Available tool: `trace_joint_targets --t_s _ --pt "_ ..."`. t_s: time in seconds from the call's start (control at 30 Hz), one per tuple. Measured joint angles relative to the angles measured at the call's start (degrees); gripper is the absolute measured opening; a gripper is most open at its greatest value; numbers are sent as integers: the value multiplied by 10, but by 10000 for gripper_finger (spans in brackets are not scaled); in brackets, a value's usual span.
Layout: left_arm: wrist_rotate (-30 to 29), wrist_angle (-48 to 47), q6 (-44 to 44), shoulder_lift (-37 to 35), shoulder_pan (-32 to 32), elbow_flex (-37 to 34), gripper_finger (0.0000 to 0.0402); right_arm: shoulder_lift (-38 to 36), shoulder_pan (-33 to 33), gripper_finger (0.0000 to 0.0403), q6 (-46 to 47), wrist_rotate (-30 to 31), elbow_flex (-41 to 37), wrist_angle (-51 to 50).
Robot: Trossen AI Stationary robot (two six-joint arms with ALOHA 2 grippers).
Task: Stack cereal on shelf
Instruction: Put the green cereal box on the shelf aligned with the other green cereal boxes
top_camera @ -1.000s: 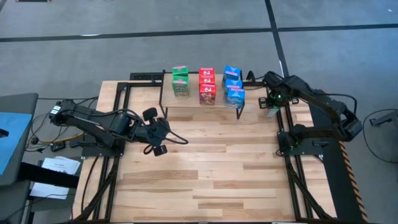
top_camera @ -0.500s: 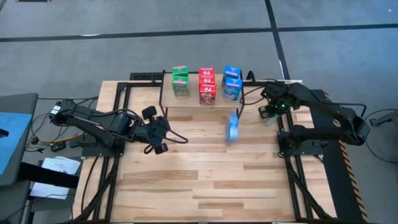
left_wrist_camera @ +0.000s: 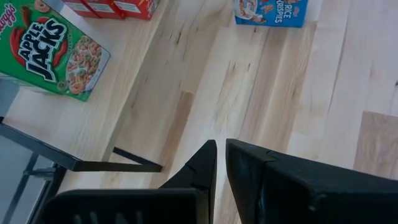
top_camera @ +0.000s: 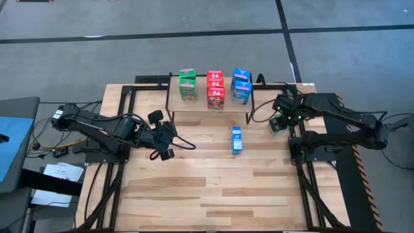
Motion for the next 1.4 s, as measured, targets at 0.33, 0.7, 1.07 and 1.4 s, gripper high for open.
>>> trace_joint_targets --t_s 0.33,0.7,1.07,1.4 --pt "0 0 -13 0 0 0 25 7 196 190 109 -32 0 26" --pt "1 0 -11 0 0 0 25 15 428 191 214 -31 0 246" --pt "15 -4 -11 0 0 5 25 35 511 191 147 45 0 503" --pt "45 -41 37 0 0 108 25 129 436 191 -10 27 34 644"
